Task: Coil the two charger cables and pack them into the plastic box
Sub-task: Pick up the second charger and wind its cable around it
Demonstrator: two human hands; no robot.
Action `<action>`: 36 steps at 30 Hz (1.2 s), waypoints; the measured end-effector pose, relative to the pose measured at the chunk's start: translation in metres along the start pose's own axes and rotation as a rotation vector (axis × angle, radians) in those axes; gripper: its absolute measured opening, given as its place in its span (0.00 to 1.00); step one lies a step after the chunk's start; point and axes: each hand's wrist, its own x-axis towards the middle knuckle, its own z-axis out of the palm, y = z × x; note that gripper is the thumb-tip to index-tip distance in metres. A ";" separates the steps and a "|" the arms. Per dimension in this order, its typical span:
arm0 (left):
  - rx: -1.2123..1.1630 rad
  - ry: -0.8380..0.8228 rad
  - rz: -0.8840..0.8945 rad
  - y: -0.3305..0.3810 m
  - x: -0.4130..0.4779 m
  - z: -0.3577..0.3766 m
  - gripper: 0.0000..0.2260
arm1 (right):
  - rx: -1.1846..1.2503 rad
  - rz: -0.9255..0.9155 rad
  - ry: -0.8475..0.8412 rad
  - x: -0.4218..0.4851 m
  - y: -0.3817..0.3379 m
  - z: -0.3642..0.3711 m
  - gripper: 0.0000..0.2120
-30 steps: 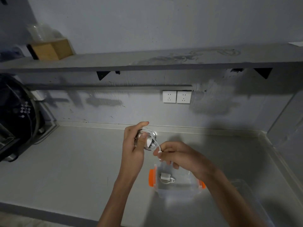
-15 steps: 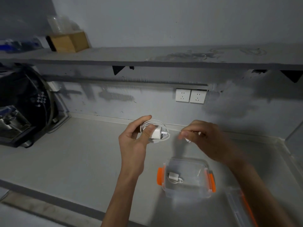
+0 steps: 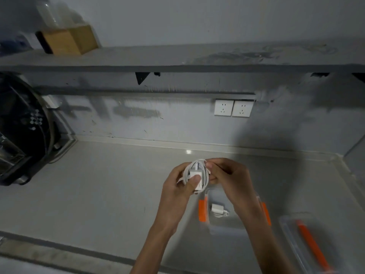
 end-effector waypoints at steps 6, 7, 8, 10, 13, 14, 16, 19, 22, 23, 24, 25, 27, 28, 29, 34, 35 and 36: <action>0.183 -0.055 0.097 -0.003 0.029 -0.048 0.17 | 0.068 0.094 0.023 0.014 -0.003 0.036 0.06; 0.195 -0.071 0.105 -0.004 0.034 -0.055 0.17 | 0.089 0.102 0.036 0.016 -0.004 0.044 0.07; 0.203 -0.086 0.116 -0.005 0.039 -0.063 0.17 | 0.113 0.111 0.054 0.018 -0.004 0.054 0.08; 0.213 -0.100 0.155 -0.008 0.049 -0.077 0.17 | 0.158 0.129 0.102 0.020 -0.003 0.074 0.07; 0.222 -0.128 0.203 -0.009 0.060 -0.095 0.15 | 0.160 0.132 0.166 0.021 0.001 0.099 0.07; 0.230 -0.146 0.213 -0.009 0.063 -0.103 0.15 | 0.163 0.135 0.184 0.022 0.003 0.107 0.08; 0.267 -0.162 0.233 -0.008 0.068 -0.113 0.14 | 0.174 0.151 0.199 0.022 0.005 0.119 0.08; 0.362 -0.125 0.279 -0.009 0.076 -0.126 0.12 | 0.087 0.193 0.183 0.025 0.006 0.132 0.06; 0.495 -0.087 0.325 -0.011 0.084 -0.136 0.15 | -0.027 0.208 0.174 0.030 0.005 0.142 0.04; 0.522 -0.092 0.322 -0.011 0.085 -0.139 0.16 | -0.066 0.215 0.169 0.030 0.006 0.145 0.04; 0.540 -0.102 0.313 -0.012 0.086 -0.142 0.17 | -0.099 0.222 0.159 0.031 0.006 0.148 0.04; 0.552 -0.111 0.306 -0.012 0.087 -0.145 0.17 | -0.121 0.225 0.150 0.031 0.006 0.150 0.04; 0.557 -0.129 0.299 -0.014 0.085 -0.150 0.18 | -0.155 0.219 0.120 0.030 0.007 0.152 0.05; 0.549 -0.138 0.295 -0.015 0.084 -0.151 0.18 | -0.175 0.210 0.096 0.028 0.008 0.153 0.06; 0.538 -0.146 0.287 -0.016 0.083 -0.151 0.19 | -0.197 0.197 0.070 0.027 0.008 0.154 0.06; 0.451 -0.187 0.188 -0.026 0.077 -0.141 0.21 | -0.246 0.151 -0.013 0.027 0.014 0.133 0.07; 0.442 -0.193 0.173 -0.028 0.076 -0.137 0.22 | -0.241 0.157 -0.039 0.028 0.015 0.123 0.08; 0.442 -0.195 0.165 -0.030 0.073 -0.131 0.22 | -0.242 0.163 -0.073 0.028 0.016 0.114 0.08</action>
